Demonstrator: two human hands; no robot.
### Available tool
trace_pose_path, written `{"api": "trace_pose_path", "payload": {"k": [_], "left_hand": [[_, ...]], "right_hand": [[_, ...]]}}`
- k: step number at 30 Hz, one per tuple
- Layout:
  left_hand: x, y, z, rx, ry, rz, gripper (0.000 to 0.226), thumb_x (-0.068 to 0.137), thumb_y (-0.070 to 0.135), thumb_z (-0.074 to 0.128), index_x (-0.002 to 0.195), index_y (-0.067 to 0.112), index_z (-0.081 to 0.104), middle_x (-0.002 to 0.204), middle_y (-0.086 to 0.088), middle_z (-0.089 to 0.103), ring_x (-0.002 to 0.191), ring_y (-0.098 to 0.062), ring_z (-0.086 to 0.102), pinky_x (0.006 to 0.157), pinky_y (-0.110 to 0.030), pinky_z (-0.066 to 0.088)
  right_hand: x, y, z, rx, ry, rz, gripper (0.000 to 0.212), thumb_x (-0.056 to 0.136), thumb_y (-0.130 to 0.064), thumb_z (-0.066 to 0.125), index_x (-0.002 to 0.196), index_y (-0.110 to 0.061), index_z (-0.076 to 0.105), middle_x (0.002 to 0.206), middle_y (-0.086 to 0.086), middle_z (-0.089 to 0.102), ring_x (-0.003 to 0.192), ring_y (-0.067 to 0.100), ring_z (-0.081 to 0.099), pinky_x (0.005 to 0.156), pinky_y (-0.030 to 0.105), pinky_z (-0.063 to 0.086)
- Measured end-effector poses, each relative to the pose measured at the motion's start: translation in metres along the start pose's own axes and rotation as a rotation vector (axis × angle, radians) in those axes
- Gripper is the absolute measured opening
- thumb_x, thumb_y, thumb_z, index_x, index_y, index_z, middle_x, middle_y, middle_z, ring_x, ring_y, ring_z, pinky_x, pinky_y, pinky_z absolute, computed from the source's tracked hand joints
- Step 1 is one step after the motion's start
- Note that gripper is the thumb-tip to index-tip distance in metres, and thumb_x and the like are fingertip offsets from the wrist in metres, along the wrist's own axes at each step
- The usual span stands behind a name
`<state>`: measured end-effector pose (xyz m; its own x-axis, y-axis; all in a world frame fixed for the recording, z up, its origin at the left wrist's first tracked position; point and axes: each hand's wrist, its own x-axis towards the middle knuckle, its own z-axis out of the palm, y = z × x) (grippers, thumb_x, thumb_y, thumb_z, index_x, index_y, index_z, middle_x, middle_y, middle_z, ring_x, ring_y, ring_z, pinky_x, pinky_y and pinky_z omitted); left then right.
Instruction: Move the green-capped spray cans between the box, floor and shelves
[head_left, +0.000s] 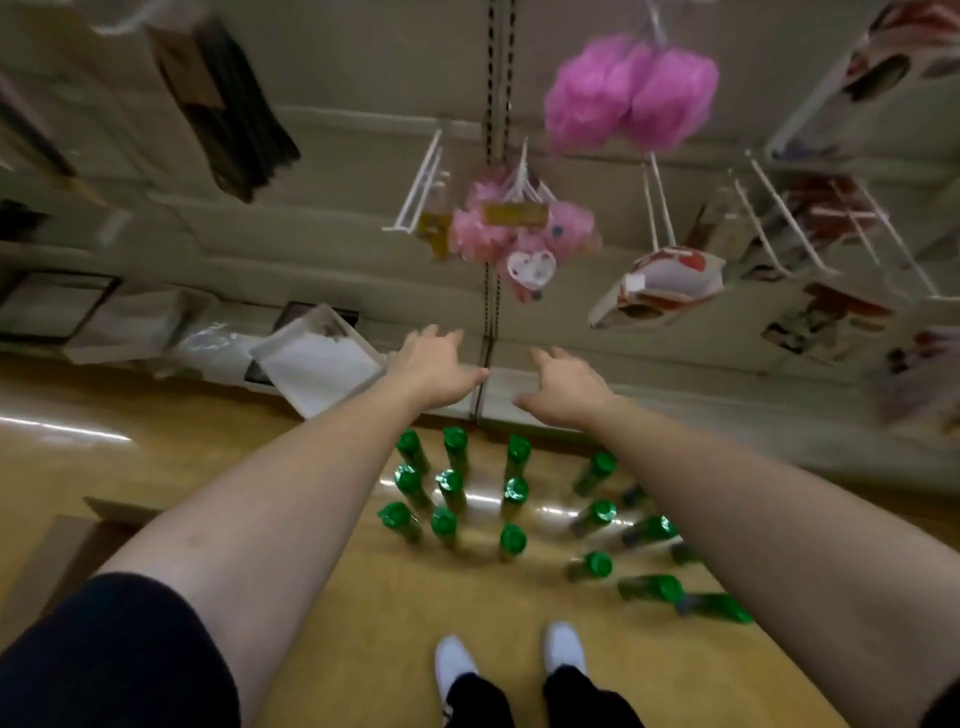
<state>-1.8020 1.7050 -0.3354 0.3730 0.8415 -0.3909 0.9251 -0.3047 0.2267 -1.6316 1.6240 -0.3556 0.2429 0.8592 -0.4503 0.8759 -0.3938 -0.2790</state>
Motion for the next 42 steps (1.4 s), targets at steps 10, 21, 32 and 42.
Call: {"api": "trace_pose_path", "payload": {"k": [10,21,32,42], "left_hand": [[0.031,-0.021,0.173,-0.015,-0.194,-0.092,0.080,0.088,0.064,0.059,0.153,0.023,0.039,0.157,-0.016,0.035,0.142,-0.038,0.035,0.114,-0.049,0.036],[0.086,-0.092,0.354,0.022,-0.320,-0.054,0.079,0.091,0.057,0.061,0.156,0.023,0.032,0.161,-0.015,0.028,0.142,-0.039,0.034,0.113,-0.050,0.038],[0.123,-0.168,0.513,0.007,-0.284,-0.061,0.081,0.089,0.047,0.070,0.156,0.025,0.030,0.163,-0.010,0.016,0.146,-0.039,0.025,0.112,-0.051,0.038],[0.137,-0.179,0.540,-0.204,-0.156,-0.056,0.051,0.079,0.018,0.077,0.126,0.012,0.058,0.129,-0.013,0.045,0.110,-0.035,0.056,0.092,-0.041,0.050]], "right_hand": [[0.043,0.067,0.150,0.022,-0.225,0.038,0.075,0.090,-0.055,0.061,0.151,-0.019,0.035,0.146,0.016,0.046,0.129,0.038,0.049,0.102,0.049,0.047],[0.094,0.107,0.347,0.069,-0.346,0.118,0.066,0.091,-0.048,0.062,0.145,-0.018,0.039,0.133,0.015,0.052,0.121,0.036,0.052,0.094,0.043,0.048],[0.141,0.117,0.503,0.026,-0.268,0.159,0.076,0.092,-0.045,0.067,0.151,-0.020,0.026,0.149,0.014,0.035,0.131,0.035,0.040,0.098,0.044,0.045],[0.151,0.124,0.530,-0.044,-0.127,0.106,0.048,0.087,-0.021,0.068,0.131,-0.018,0.050,0.125,0.010,0.051,0.113,0.030,0.047,0.081,0.040,0.050]]}}
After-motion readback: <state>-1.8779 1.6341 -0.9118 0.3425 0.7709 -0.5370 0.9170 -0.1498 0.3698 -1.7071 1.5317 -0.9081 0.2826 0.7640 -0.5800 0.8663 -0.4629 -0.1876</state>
